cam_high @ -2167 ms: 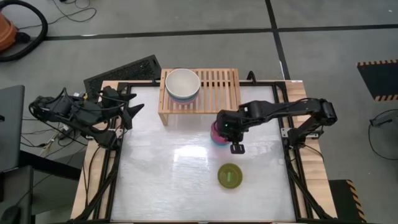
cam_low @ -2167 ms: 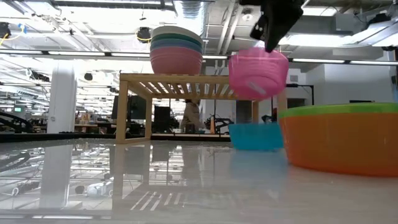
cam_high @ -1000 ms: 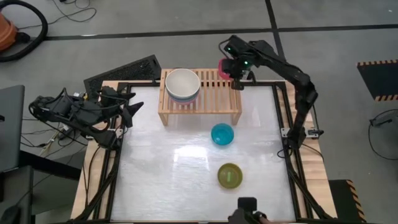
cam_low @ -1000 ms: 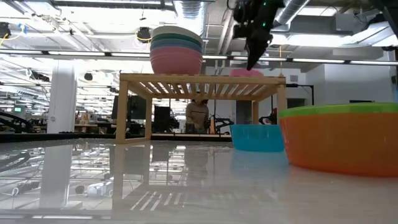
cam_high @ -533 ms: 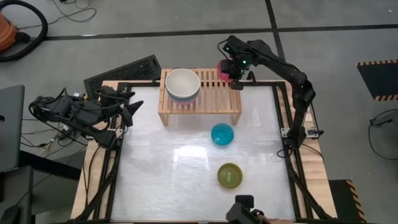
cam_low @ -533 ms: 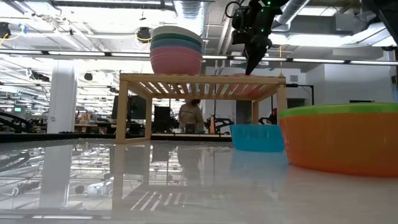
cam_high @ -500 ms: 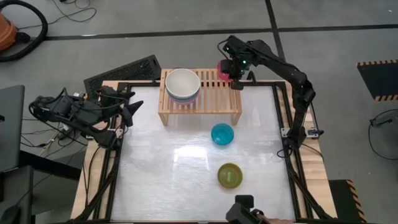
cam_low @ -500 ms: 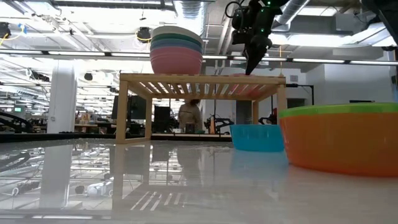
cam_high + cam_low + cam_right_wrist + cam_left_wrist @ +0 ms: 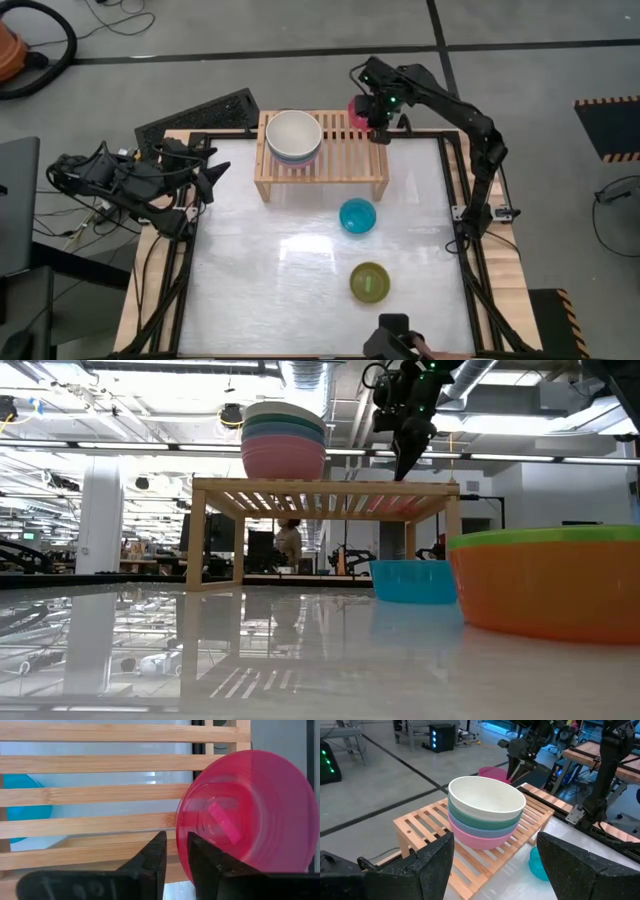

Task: Place and stack bowls onto a shelf
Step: Put the pink transparent bowl on the shelf, then stack the green transparent bowl on top of the pink transparent bowl on the shelf

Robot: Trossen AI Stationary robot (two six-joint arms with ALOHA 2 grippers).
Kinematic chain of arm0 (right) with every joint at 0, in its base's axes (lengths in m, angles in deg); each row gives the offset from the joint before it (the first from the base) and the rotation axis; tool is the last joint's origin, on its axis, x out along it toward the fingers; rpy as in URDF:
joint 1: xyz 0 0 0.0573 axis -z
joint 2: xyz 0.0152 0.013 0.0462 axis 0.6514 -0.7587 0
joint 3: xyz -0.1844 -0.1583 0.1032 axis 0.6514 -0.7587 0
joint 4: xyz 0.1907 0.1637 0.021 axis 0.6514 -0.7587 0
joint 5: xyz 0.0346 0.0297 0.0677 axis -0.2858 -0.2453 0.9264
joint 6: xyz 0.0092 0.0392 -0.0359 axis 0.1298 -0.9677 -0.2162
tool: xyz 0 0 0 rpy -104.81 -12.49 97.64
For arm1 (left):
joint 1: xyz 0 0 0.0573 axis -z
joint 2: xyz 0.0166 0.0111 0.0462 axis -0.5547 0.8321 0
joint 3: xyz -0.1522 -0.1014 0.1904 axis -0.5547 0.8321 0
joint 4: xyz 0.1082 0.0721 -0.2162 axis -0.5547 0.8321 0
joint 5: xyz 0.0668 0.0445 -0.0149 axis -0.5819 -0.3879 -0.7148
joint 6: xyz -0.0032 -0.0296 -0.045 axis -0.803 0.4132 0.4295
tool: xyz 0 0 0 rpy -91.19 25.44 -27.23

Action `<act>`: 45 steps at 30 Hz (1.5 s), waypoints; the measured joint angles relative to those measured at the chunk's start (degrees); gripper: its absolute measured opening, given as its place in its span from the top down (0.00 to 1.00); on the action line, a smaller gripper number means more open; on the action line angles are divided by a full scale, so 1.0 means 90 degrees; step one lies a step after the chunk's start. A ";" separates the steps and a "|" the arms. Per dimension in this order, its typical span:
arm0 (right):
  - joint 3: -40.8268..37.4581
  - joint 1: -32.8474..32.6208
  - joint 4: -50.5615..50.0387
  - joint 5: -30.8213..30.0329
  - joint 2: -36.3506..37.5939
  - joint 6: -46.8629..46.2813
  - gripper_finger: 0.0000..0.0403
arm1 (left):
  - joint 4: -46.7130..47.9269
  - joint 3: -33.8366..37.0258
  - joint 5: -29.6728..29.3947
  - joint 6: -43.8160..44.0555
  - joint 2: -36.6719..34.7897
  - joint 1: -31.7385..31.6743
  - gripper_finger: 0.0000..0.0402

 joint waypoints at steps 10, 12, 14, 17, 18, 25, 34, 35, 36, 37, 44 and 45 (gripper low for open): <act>0.0894 -0.0241 -0.0089 -0.0148 0.0491 -0.0588 0.50 | -0.0002 0.0000 0.0000 -0.0058 0.0000 0.0000 0.33; 0.1122 -0.0443 -0.0320 -0.0023 0.0632 -0.1042 0.47 | -0.0002 0.0000 0.0000 -0.0080 0.0000 0.0000 0.33; 0.1226 -0.0773 -0.0654 0.0324 0.0845 -0.1401 0.45 | -0.0002 0.0000 0.0007 -0.0075 0.0000 0.0000 0.33; 0.1241 -0.1551 -0.1255 0.0543 0.1127 -0.2101 0.46 | -0.0002 0.0000 0.0039 -0.0122 0.0000 0.0000 0.33; 0.1239 -0.1851 -0.1476 0.0550 0.1170 -0.2388 0.47 | -0.0002 0.0000 0.0039 -0.0146 0.0000 0.0000 0.33; 0.0727 -0.4531 -0.1580 0.0458 0.1302 -0.4884 0.54 | -0.0002 0.0000 0.0245 -0.0224 -0.0001 0.0000 0.33; -0.1341 -0.6913 -0.0011 -0.0628 0.1268 -0.7543 0.57 | 0.0180 0.0000 0.0677 -0.0270 0.0005 0.0000 0.33; -0.1553 -0.7039 0.0243 -0.0626 0.1268 -0.7749 0.57 | 0.0175 0.0000 0.0703 -0.0270 0.0005 0.0000 0.33; -0.1791 -0.7142 0.0533 -0.0624 0.1269 -0.7925 0.57 | 0.0175 0.0000 0.0718 -0.0270 0.0002 0.0000 0.33; -0.2020 -0.7219 0.0815 -0.0627 0.1273 -0.8060 0.57 | 0.0177 0.0000 0.0719 -0.0270 0.0002 0.0000 0.33; -0.3295 -0.7481 0.2184 -0.0503 0.1268 -0.8446 0.57 | 0.0282 0.0000 0.0728 -0.0270 0.0002 0.0000 0.33; -0.3412 -0.7511 0.2273 -0.0453 0.1268 -0.8417 0.57 | 0.0279 0.0000 0.0743 -0.0270 0.0002 0.0000 0.33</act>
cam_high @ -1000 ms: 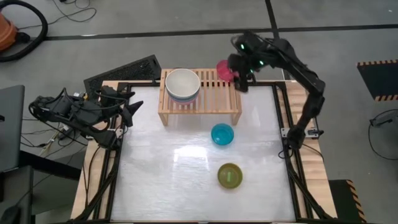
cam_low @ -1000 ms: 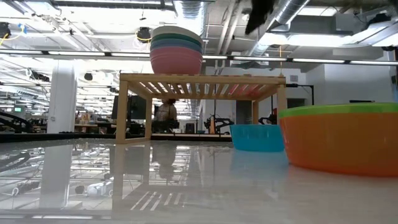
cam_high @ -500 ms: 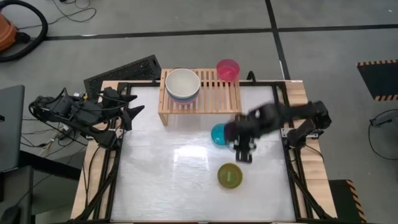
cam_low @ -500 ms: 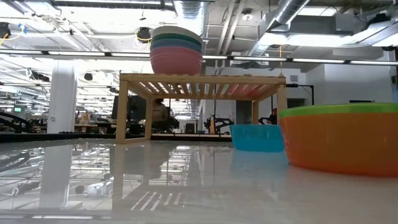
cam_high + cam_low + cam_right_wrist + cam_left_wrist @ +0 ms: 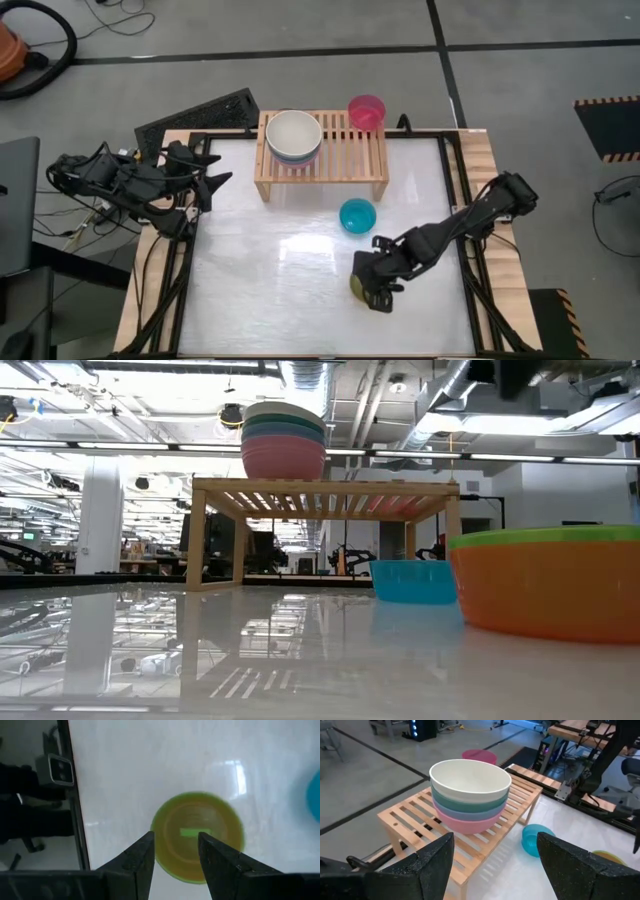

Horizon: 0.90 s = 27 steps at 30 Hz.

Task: Place and stack bowls onto a shelf
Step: Stack the green transparent bowl on top of the pink transparent bowl on the shelf

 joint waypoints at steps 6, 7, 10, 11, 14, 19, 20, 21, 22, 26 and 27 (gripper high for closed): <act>-0.0654 -0.0087 0.0884 0.0141 0.0000 0.0064 0.57 | 0.0002 0.0000 0.0119 0.0000 0.0000 0.0000 0.33; -0.0748 -0.0105 0.1003 0.0141 0.0000 0.0066 0.57 | 0.0002 0.0000 0.0135 0.0000 0.0000 0.0000 0.33; -0.1013 -0.0163 0.1405 0.0164 -0.0062 0.0068 0.57 | 0.0005 0.0000 0.0140 0.0000 0.0000 0.0000 0.33; -0.1071 -0.0171 0.1560 0.0202 -0.0124 0.0070 0.57 | 0.0005 0.0000 0.0152 0.0000 0.0000 0.0000 0.33; -0.1139 -0.0256 0.1633 0.0345 -0.0346 0.0092 0.57 | 0.0023 0.0000 0.0192 0.0000 0.0000 0.0000 0.33; -0.1114 -0.0300 0.1802 0.0536 -0.0751 0.0085 0.57 | 0.0082 0.0000 0.0192 0.0000 -0.0002 0.0000 0.33; -0.1119 -0.0299 0.1784 0.0553 -0.0811 0.0089 0.57 | 0.0104 0.0000 0.0192 0.0001 -0.0002 0.0000 0.33; -0.1119 -0.0300 0.1779 0.0559 -0.0851 0.0091 0.57 | 0.0115 0.0000 0.0192 0.0005 -0.0002 0.0000 0.33; -0.1119 -0.0305 0.1743 0.0561 -0.0894 0.0090 0.57 | 0.0117 0.0000 0.0192 0.0004 -0.0002 0.0000 0.33; -0.1146 -0.0312 0.1711 0.0546 -0.0940 0.0190 0.57 | 0.0128 0.0000 0.0192 0.0002 -0.0002 0.0000 0.33; -0.1148 -0.0303 0.1709 0.0544 -0.0940 0.0219 0.57 | 0.0131 0.0000 0.0192 0.0004 -0.0002 0.0000 0.33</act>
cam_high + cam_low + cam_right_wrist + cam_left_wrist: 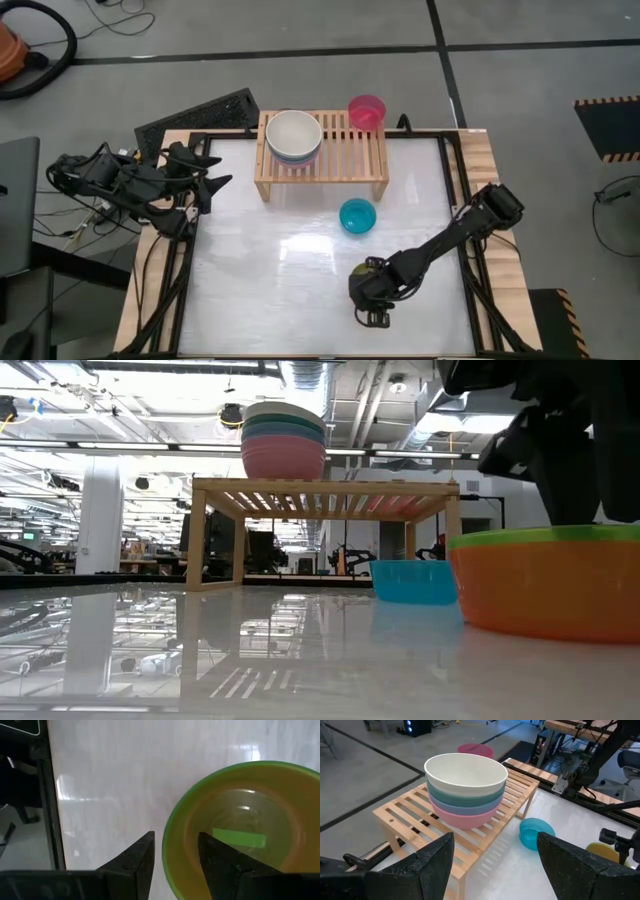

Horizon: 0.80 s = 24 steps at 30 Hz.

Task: Place and stack bowls onto a shelf
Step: Stack the green transparent bowl on top of the pink transparent bowl on the shelf

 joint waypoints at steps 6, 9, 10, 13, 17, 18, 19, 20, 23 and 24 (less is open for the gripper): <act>0.0000 0.0072 -0.0016 -0.0014 0.0000 0.0184 0.57 | 0.0012 0.0000 0.0000 0.0004 0.0000 0.0001 0.33; 0.0000 0.0072 0.0062 -0.0019 0.0000 0.0205 0.57 | 0.0019 0.0000 0.0000 0.0005 0.0000 0.0000 0.33; 0.0000 0.0071 0.0083 -0.0019 0.0000 0.0204 0.57 | 0.0019 0.0000 0.0000 0.0007 0.0000 0.0001 0.33; 0.0000 0.0069 0.0109 -0.0018 0.0000 0.0204 0.57 | 0.0019 0.0000 0.0000 0.0008 0.0000 0.0001 0.33; 0.0000 0.0061 0.0182 0.0003 0.0000 0.0168 0.57 | 0.0019 0.0000 0.0000 0.0012 0.0000 0.0000 0.33; 0.0000 0.0061 0.0174 0.0001 0.0002 0.0161 0.57 | 0.0019 0.0000 0.0000 0.0013 0.0000 0.0001 0.33; 0.0000 0.0061 0.0172 0.0001 0.0002 0.0159 0.57 | 0.0019 0.0000 0.0000 0.0013 0.0000 0.0001 0.33; 0.0000 0.0061 0.0175 0.0001 0.0002 0.0158 0.57 | 0.0019 0.0000 0.0000 0.0013 0.0000 0.0000 0.33; 0.0000 0.0061 0.0177 0.0003 0.0002 0.0156 0.57 | 0.0021 0.0000 0.0000 0.0015 0.0000 0.0001 0.33; -0.0001 0.0061 0.0178 0.0003 0.0002 0.0155 0.57 | 0.0022 0.0000 0.0000 0.0014 0.0000 0.0002 0.33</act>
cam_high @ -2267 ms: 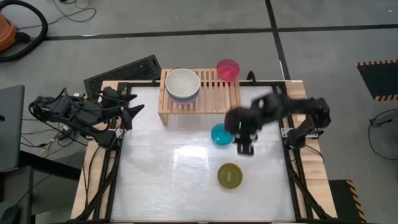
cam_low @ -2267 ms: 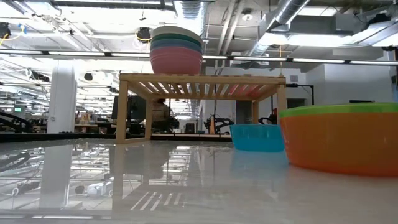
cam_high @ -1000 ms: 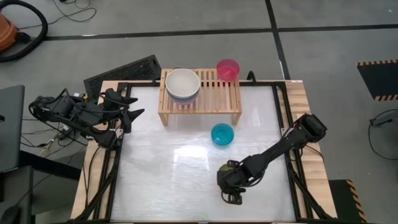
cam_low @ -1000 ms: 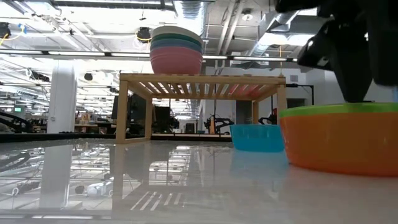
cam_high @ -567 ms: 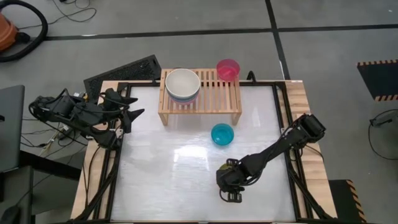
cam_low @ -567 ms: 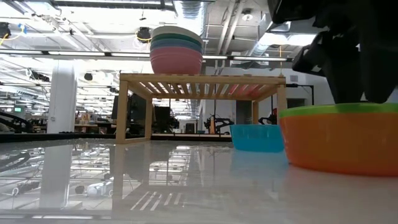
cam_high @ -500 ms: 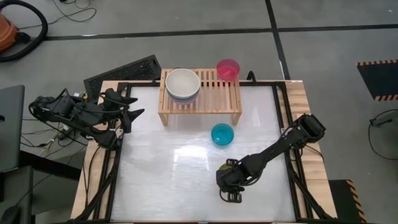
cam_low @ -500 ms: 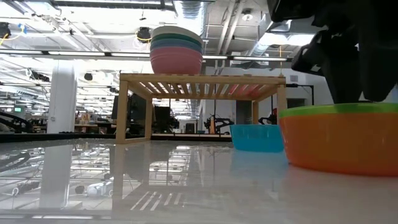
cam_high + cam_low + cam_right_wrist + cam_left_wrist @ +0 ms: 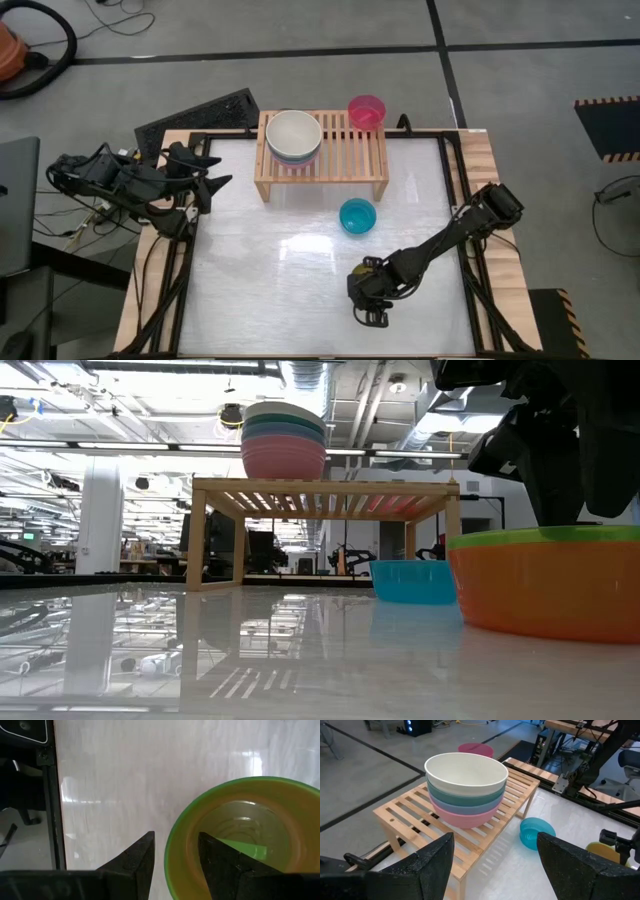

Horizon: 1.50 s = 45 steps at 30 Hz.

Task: Place and stack bowls onto a shelf
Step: Stack the green transparent bowl on top of the pink transparent bowl on the shelf

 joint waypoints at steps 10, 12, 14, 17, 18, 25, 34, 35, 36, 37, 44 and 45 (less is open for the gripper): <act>-0.0016 0.0000 0.0168 0.0136 -0.0114 -0.0057 0.57 | 0.0002 0.0000 0.0000 0.0003 -0.0001 0.0000 0.33; -0.0026 0.0000 0.0203 0.0246 -0.0207 -0.0107 0.57 | 0.0002 0.0000 -0.0001 0.0002 -0.0001 0.0000 0.33; -0.0029 0.0000 0.0231 0.0318 -0.0208 -0.0126 0.57 | 0.0005 0.0000 0.0000 0.0003 -0.0002 -0.0002 0.33; -0.0014 0.0000 0.0169 0.0318 -0.0180 -0.0155 0.58 | 0.0012 0.0000 -0.0002 -0.0008 0.0000 -0.0002 0.33; -0.0020 0.0000 0.0127 0.0318 -0.0173 -0.0168 0.60 | 0.0012 0.0000 -0.0007 -0.0009 -0.0002 -0.0002 0.33; -0.0021 0.0000 0.0115 0.0320 -0.0151 -0.0170 0.75 | 0.0024 0.0000 -0.0012 -0.0011 -0.0002 -0.0002 0.33; -0.0012 0.0002 0.0123 0.0320 -0.0146 -0.0113 0.94 | 0.0024 0.0000 -0.0025 -0.0014 -0.0002 -0.0002 0.33; -0.0010 0.0002 0.0121 0.0320 -0.0142 -0.0098 0.95 | 0.0024 0.0000 -0.0027 -0.0014 -0.0002 -0.0001 0.33; -0.0003 0.0002 0.0116 0.0320 -0.0132 -0.0094 0.96 | 0.0024 0.0000 -0.0028 -0.0014 -0.0002 0.0000 0.33; 0.0004 0.0002 0.0092 0.0320 -0.0102 -0.0066 0.96 | 0.0024 0.0000 -0.0029 -0.0014 -0.0002 0.0000 0.33; 0.0315 0.0205 -0.0856 0.0314 0.0189 0.0533 0.96 | 0.0019 0.0000 -0.0027 -0.0016 -0.0002 -0.0002 0.33; 0.0372 0.0278 -0.1023 0.0314 0.0267 0.0593 0.96 | 0.0019 0.0000 -0.0027 -0.0016 -0.0002 0.0000 0.33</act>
